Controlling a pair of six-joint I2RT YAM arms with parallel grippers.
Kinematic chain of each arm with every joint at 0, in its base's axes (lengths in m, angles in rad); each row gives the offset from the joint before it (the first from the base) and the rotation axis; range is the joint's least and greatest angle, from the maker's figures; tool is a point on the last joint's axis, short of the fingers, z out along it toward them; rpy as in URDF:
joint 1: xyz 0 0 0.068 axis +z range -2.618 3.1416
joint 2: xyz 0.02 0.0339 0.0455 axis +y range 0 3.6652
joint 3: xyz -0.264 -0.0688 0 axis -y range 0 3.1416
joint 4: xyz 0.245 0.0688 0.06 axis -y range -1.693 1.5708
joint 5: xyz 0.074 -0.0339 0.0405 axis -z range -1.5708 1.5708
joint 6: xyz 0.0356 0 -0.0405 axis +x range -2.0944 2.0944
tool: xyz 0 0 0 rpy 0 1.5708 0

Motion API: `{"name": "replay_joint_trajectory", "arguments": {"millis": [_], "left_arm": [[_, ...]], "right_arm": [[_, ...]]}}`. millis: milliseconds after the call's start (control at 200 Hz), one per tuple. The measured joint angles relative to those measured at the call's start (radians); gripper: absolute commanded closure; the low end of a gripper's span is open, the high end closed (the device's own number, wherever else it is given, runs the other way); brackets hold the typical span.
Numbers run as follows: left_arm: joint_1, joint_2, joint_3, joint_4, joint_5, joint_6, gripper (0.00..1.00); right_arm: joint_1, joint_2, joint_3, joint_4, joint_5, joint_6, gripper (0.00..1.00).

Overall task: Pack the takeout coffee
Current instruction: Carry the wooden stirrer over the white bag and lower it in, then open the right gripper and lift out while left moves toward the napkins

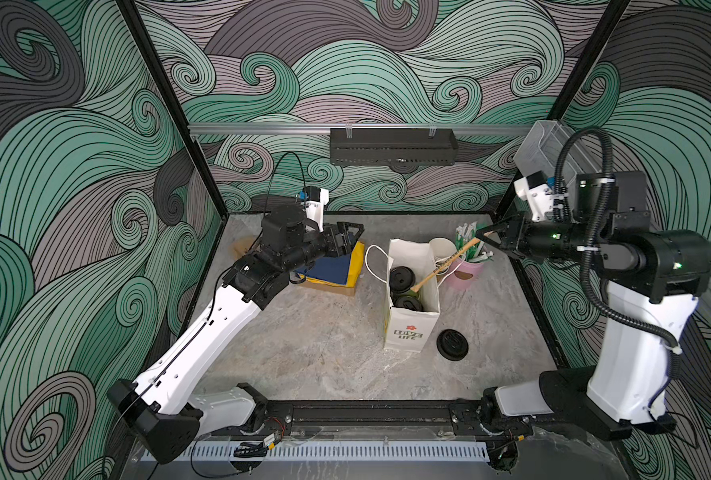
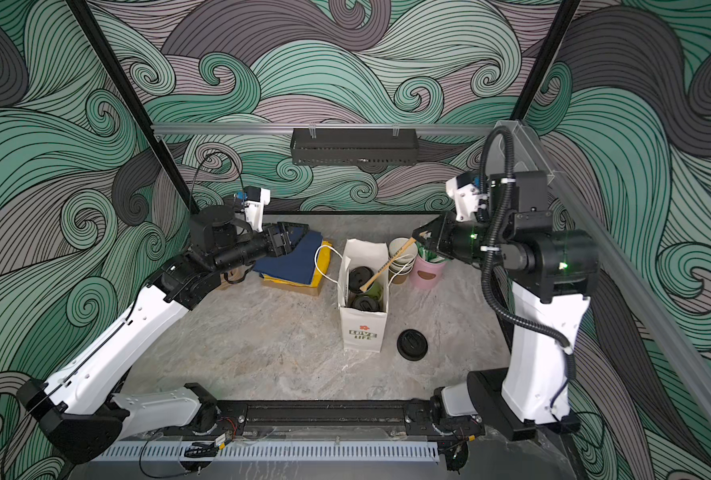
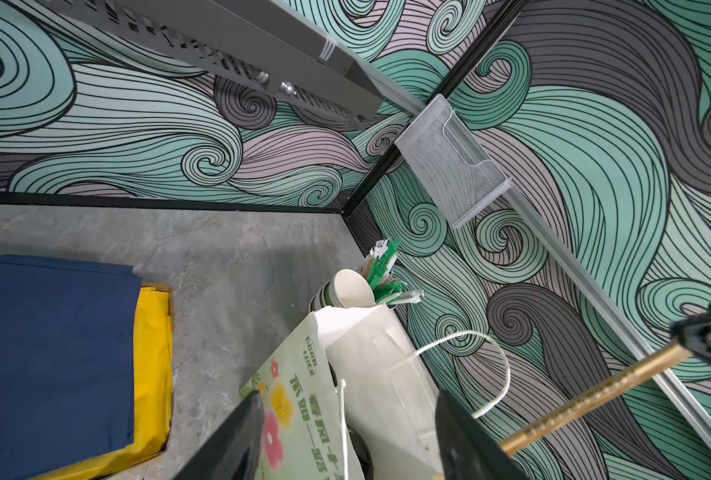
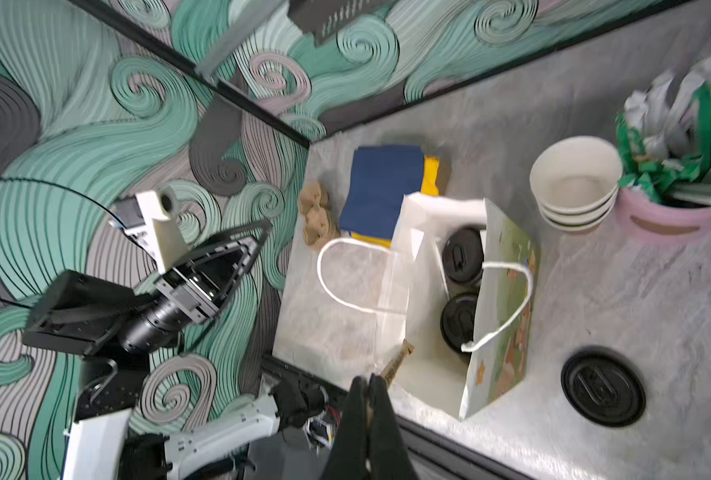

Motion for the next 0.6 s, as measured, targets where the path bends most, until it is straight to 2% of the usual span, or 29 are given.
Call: {"name": "replay_joint_trajectory", "arguments": {"millis": [290, 600], "left_arm": [[0.000, -0.016, -0.046, -0.018, -0.043, -0.040, 0.33], [0.000, -0.085, -0.107, -0.081, -0.146, -0.115, 0.34]], "right_arm": [[0.204, 0.129, -0.063, -0.001, 0.138, -0.023, 1.00], [0.306, 0.252, -0.186, 0.045, 0.156, -0.022, 1.00]]}}
